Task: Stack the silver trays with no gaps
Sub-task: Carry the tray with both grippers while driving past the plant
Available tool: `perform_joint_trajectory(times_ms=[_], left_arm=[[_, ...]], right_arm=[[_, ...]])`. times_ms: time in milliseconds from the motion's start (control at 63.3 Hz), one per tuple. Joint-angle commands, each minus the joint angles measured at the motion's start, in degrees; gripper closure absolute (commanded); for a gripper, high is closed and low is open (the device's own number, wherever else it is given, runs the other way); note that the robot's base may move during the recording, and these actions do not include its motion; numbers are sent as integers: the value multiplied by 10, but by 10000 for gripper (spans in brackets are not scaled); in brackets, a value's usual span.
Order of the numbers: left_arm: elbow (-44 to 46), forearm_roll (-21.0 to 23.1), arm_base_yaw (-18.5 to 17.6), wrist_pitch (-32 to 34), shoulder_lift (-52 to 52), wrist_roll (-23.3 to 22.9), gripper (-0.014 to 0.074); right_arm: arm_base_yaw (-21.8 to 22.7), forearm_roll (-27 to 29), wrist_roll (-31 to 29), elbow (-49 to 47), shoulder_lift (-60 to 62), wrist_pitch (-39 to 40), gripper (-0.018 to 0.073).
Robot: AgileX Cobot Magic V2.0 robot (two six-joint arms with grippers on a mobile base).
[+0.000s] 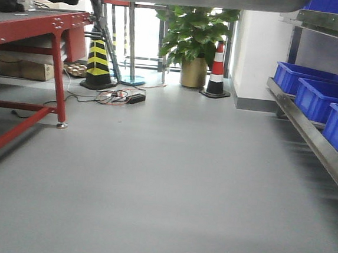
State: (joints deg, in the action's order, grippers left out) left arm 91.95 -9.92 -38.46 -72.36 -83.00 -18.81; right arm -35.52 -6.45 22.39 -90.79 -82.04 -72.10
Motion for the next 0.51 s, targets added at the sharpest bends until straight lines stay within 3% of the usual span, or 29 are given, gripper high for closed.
perform_joint_trajectory(times_ms=[0, 490], left_arm=[[15, 18, -11, -25, 18, 16, 638], [15, 18, -11, -25, 18, 16, 638]], right_arm=[[-4, 15, -17, -18, 22, 1, 503], [-4, 15, -17, -18, 22, 1, 503]])
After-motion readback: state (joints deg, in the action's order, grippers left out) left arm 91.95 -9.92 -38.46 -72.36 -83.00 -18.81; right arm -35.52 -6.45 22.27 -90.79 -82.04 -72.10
